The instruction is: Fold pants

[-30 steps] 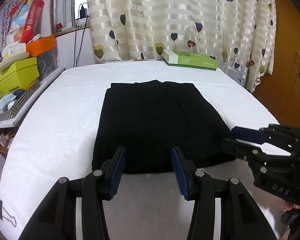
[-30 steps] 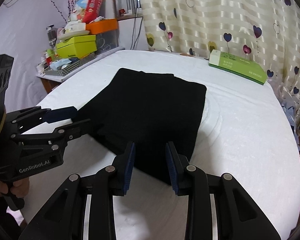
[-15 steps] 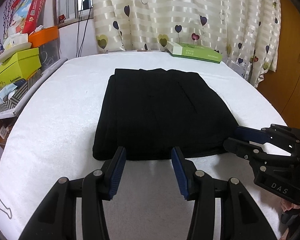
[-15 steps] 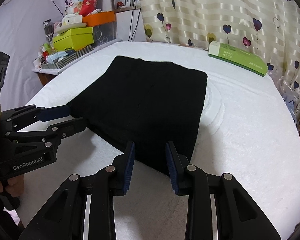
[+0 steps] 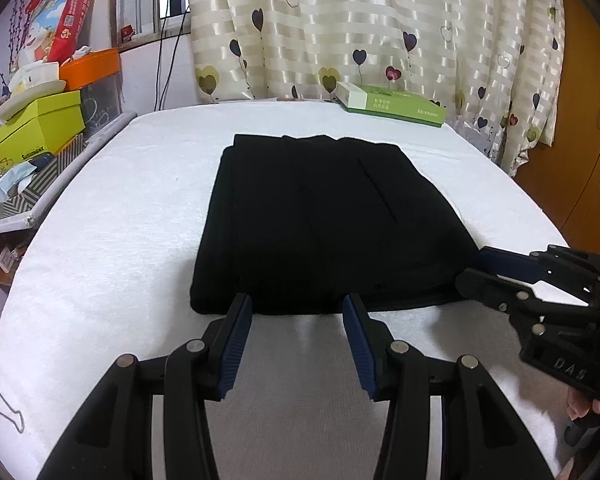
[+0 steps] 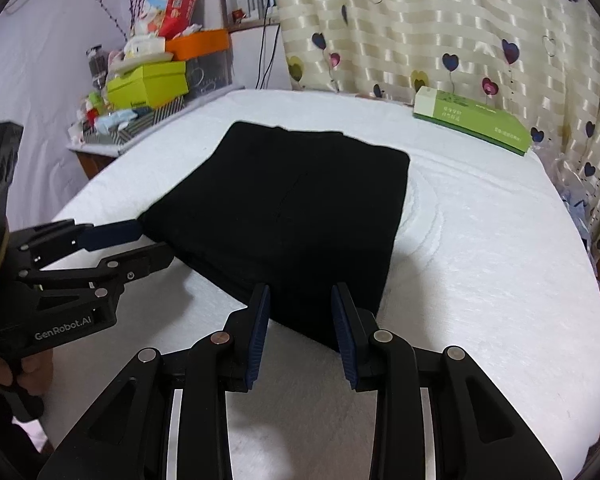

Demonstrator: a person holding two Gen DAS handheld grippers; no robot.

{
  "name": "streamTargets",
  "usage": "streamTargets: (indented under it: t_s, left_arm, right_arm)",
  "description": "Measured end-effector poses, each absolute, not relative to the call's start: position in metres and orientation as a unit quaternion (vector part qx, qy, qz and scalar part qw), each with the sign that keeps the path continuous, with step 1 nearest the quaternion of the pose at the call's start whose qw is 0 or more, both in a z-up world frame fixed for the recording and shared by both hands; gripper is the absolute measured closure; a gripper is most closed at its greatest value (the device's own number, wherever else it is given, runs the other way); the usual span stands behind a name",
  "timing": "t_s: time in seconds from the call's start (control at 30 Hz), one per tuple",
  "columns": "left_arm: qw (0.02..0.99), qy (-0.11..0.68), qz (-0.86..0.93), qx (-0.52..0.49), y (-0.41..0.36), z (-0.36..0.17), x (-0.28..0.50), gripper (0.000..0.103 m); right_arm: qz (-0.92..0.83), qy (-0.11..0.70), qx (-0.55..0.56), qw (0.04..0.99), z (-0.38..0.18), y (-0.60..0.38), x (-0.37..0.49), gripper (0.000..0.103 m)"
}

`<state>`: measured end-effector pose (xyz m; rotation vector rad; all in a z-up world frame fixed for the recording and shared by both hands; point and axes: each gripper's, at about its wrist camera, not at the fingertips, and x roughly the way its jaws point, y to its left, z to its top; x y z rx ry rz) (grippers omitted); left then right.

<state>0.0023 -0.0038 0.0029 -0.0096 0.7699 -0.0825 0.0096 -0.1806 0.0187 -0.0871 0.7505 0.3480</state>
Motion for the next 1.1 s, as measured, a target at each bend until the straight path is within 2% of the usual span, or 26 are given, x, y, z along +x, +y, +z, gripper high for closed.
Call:
streamTargets:
  t_s: [0.4,0.47,0.53,0.8,1.1]
  left_arm:
    - [0.933,0.357,-0.041,-0.006,-0.004,0.018,-0.019,0.053]
    - [0.932,0.360,-0.041,-0.006,-0.003,0.017,-0.020,0.053]
    - [0.931,0.363,-0.038,-0.004,-0.002,0.014,-0.020,0.053]
    - [0.923,0.383,-0.031,-0.006,0.004,0.003,-0.017,0.053]
    - [0.935,0.349,-0.038,-0.045,0.042,0.032,0.005,0.053]
  right_arm:
    - [0.185,0.357,-0.045,0.914,0.022,-0.177,-0.014,0.070]
    - [0.184,0.358,-0.049,0.914,0.019,-0.176,-0.016,0.067]
    - [0.183,0.362,-0.050,0.913,0.016,-0.177,-0.015,0.059]
    - [0.184,0.370,-0.046,0.910,0.010,-0.185,-0.011,0.058]
    - [0.181,0.347,0.004,0.920,0.029,-0.213,0.015,0.058]
